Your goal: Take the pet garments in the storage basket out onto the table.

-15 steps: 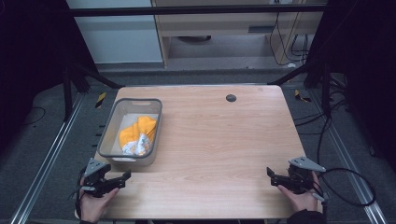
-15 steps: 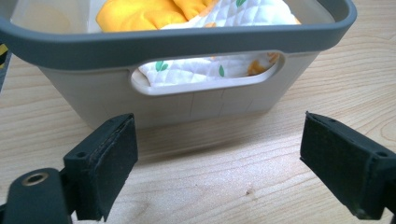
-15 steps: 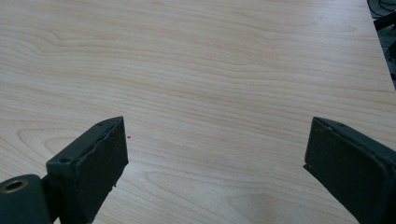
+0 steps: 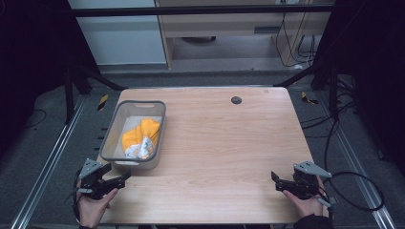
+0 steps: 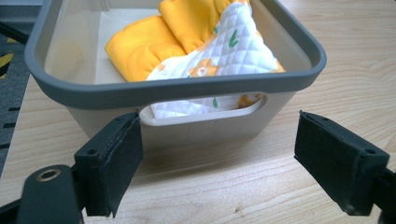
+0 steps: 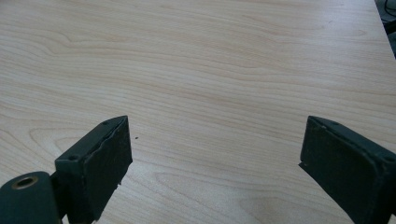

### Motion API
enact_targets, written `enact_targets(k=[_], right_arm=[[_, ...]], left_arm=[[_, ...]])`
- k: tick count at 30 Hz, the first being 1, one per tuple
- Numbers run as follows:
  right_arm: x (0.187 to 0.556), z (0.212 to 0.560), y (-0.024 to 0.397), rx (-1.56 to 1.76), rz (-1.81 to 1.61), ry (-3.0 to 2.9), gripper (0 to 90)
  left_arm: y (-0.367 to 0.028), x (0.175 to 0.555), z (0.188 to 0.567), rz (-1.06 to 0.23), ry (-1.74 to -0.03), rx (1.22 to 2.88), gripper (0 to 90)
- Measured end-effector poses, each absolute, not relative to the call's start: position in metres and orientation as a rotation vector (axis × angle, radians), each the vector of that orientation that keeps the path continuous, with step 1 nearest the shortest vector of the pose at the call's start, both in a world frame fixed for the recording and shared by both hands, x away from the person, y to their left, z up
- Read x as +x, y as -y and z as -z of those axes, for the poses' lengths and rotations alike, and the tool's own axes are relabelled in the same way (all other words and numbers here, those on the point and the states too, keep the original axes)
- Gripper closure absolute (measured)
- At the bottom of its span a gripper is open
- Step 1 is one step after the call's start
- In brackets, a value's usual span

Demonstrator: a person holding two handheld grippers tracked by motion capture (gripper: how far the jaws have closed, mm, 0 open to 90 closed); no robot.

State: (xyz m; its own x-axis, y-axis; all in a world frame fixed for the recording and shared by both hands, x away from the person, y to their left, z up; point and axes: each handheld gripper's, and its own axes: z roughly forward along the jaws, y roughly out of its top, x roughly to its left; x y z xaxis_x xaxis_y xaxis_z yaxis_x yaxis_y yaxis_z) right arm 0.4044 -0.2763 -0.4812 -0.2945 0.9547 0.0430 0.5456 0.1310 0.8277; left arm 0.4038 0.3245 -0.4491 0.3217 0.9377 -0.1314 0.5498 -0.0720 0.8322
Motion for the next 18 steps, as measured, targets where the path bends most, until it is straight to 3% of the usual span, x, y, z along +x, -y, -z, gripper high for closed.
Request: enact_targets(k=[18], right_arm=[[0.404, 0.484, 0.274, 1.433, -1.052, -1.924, 10.9]], left_arm=[[-0.328, 0.407, 0.423, -0.577, -1.334, 1.694, 14.2]])
